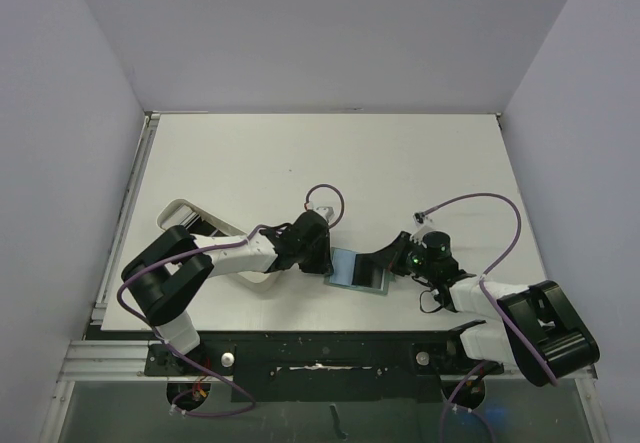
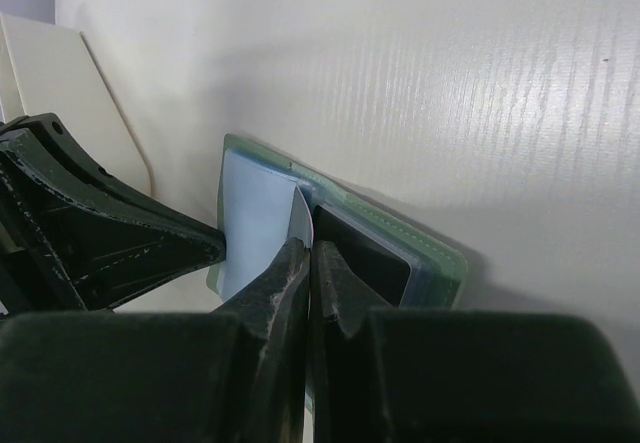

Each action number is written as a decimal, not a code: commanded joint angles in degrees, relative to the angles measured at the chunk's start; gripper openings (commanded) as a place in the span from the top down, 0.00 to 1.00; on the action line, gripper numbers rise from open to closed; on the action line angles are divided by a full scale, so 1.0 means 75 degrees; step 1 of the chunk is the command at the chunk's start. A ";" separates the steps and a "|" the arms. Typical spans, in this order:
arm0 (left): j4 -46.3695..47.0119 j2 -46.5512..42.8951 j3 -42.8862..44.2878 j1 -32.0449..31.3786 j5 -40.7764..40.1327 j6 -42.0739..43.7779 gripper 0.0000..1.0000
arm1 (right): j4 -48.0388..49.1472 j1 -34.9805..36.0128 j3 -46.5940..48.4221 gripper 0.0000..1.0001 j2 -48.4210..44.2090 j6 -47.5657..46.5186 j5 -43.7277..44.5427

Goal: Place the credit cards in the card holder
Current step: Insert the credit card into the card holder.

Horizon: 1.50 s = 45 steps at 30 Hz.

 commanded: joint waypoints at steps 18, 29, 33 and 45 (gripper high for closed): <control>-0.1011 -0.0226 0.0477 -0.0301 -0.0850 -0.0027 0.69 | 0.0513 -0.0031 -0.0191 1.00 0.0207 -0.0601 0.0158; -0.1262 -0.0218 0.0322 -0.0333 -0.1110 0.0055 0.59 | 0.0723 -0.0031 -0.0119 1.00 0.0634 -0.0587 0.0068; -0.1309 -0.0254 0.0274 -0.0367 -0.1196 0.0098 0.57 | 0.0830 -0.0027 -0.0111 1.00 0.0724 -0.0572 0.0041; -0.1519 -0.0512 0.0584 -0.0369 -0.1878 0.0310 0.51 | 0.1294 -0.0037 -0.0304 1.00 0.1044 -0.0494 -0.0010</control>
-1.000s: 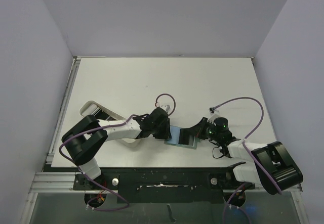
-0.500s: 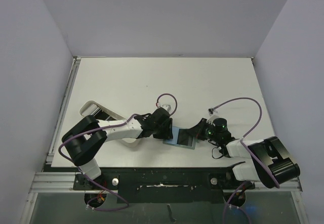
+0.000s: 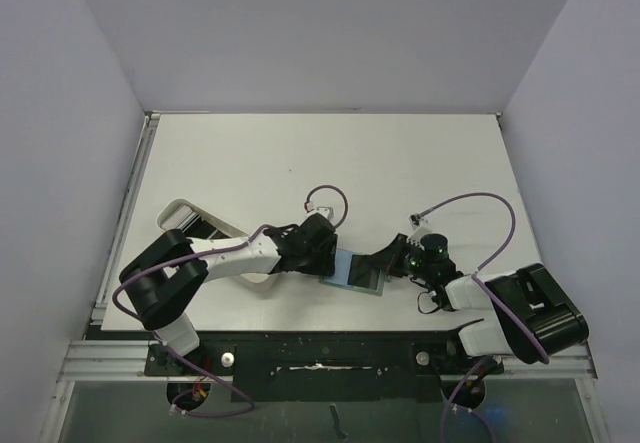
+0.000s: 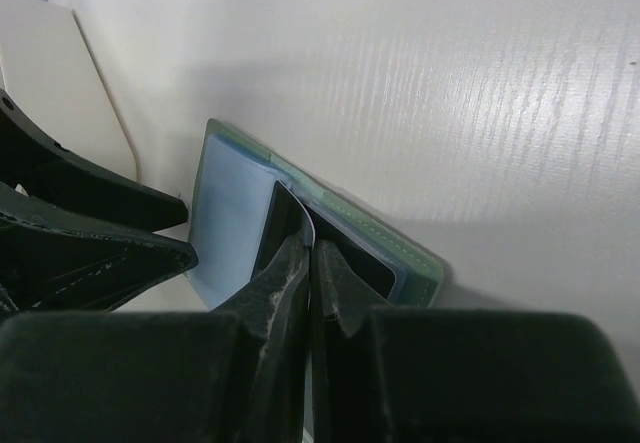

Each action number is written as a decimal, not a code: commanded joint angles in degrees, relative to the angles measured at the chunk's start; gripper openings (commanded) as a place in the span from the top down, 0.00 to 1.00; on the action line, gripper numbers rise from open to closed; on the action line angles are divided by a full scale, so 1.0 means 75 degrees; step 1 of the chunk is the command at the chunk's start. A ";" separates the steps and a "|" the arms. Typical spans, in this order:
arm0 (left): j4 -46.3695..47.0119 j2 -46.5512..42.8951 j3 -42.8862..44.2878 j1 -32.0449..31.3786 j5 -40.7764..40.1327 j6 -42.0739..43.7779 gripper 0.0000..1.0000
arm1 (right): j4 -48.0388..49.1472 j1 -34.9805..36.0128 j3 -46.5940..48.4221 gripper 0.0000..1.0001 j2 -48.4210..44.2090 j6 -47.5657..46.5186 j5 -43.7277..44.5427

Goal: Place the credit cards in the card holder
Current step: Insert the credit card into the card holder.

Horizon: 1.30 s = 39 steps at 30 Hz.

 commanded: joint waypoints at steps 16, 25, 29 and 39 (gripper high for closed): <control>0.0692 0.0063 -0.0318 -0.0001 0.0619 -0.0225 0.56 | 0.0781 -0.0026 -0.0163 1.00 0.0516 0.0011 -0.0011; 0.1101 0.0238 -0.0404 -0.0071 0.0904 -0.0355 0.57 | 0.0965 -0.0011 -0.0156 1.00 0.0494 0.0167 -0.0134; 0.1131 0.0227 -0.0395 -0.0101 0.0922 -0.0397 0.57 | 0.1071 -0.0011 -0.0185 1.00 0.0543 0.0220 -0.0172; 0.1256 0.0279 -0.0357 -0.0166 0.0934 -0.0436 0.58 | 0.0429 0.0019 0.0071 0.79 0.0473 0.0199 -0.0053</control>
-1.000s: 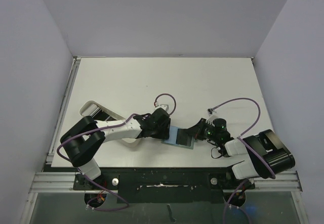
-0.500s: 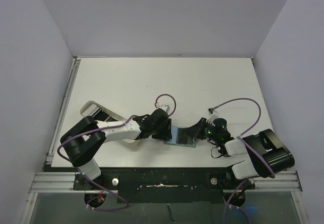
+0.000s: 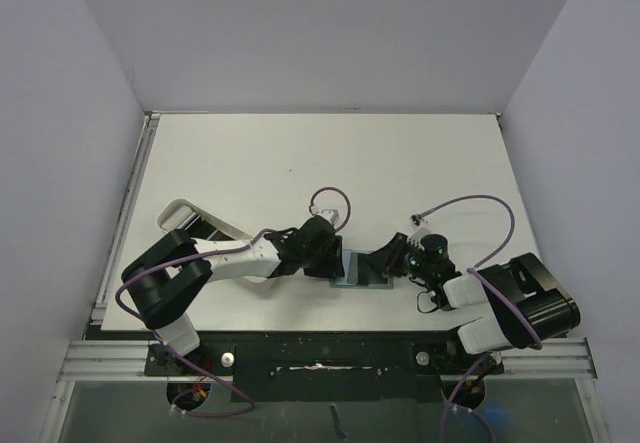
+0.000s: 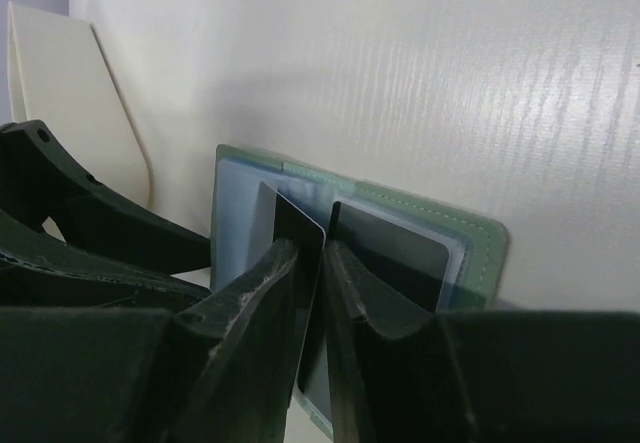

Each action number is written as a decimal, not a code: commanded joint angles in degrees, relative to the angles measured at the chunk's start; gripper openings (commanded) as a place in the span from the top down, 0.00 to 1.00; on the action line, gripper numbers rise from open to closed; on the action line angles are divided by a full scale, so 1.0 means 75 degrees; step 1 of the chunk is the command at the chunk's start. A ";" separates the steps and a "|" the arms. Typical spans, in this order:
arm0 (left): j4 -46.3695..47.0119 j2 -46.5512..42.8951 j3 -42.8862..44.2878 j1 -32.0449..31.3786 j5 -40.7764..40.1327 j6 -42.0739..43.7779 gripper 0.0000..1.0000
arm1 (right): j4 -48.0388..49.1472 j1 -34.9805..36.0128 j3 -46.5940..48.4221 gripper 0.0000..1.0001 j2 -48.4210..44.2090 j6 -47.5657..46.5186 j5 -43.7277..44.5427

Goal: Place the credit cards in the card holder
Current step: Insert the credit card into the card holder.

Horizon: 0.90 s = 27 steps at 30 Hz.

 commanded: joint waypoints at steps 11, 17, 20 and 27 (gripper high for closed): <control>0.0848 -0.0261 -0.0265 -0.0019 0.0170 -0.0269 0.59 | -0.4376 0.0402 0.1093 0.54 -0.2080 -0.0821 0.1488; 0.1432 -0.0461 -0.0480 0.0119 0.0259 -0.0383 0.60 | -0.4882 0.1054 0.1414 0.54 -0.1962 -0.0526 0.2041; 0.1494 -0.0387 -0.0499 0.0199 0.0335 -0.0388 0.60 | -0.4682 0.1329 0.1526 0.55 -0.1533 -0.0286 0.2196; 0.1833 -0.0246 -0.0593 0.0221 0.0563 -0.0344 0.61 | -0.3771 0.1509 0.1737 0.55 -0.0863 -0.0262 0.1640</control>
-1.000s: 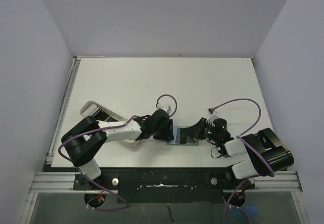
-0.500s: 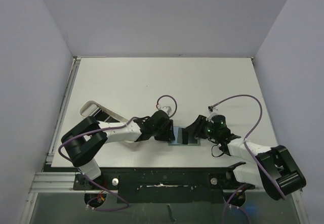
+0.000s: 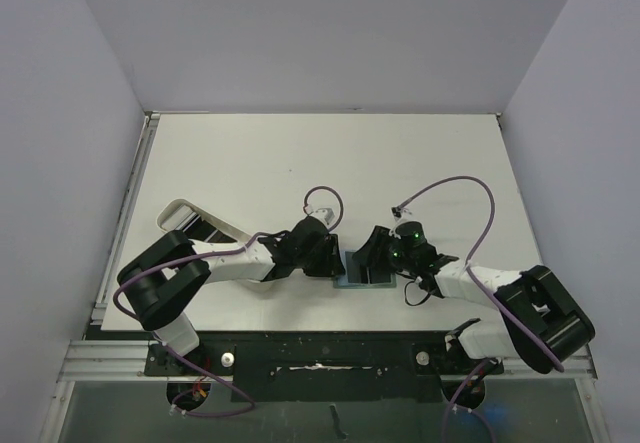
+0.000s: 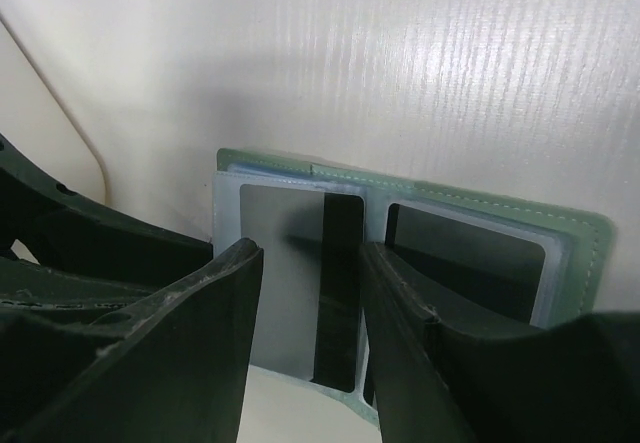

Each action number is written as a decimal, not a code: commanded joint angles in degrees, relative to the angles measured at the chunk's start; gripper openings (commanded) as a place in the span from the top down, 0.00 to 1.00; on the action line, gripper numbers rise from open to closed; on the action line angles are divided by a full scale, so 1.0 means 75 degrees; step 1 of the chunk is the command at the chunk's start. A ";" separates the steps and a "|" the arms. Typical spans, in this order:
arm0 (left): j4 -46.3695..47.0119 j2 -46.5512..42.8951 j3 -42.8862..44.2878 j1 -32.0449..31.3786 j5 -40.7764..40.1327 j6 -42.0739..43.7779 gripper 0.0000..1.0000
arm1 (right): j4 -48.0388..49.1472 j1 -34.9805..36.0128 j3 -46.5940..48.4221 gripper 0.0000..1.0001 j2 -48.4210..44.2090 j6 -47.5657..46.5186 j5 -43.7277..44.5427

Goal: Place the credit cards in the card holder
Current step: Insert the credit card into the card holder.

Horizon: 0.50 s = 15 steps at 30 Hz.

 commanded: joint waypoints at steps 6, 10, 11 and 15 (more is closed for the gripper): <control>0.0724 -0.0019 0.0030 0.0031 0.0241 0.0076 0.62 | 0.0997 0.0086 -0.0193 0.58 -0.0036 0.0268 -0.0434; 0.0685 -0.0025 0.0062 0.0034 0.0191 0.0118 0.62 | 0.0945 0.0090 -0.0239 0.67 -0.0129 0.0487 -0.0441; 0.0665 -0.0046 0.0072 0.0034 0.0161 0.0121 0.62 | 0.0980 0.0088 -0.0273 0.69 -0.0122 0.0572 -0.0450; 0.0440 -0.0251 0.0115 0.0111 0.0021 0.0138 0.63 | 0.1237 0.0086 -0.0504 0.70 -0.0151 0.0815 -0.0587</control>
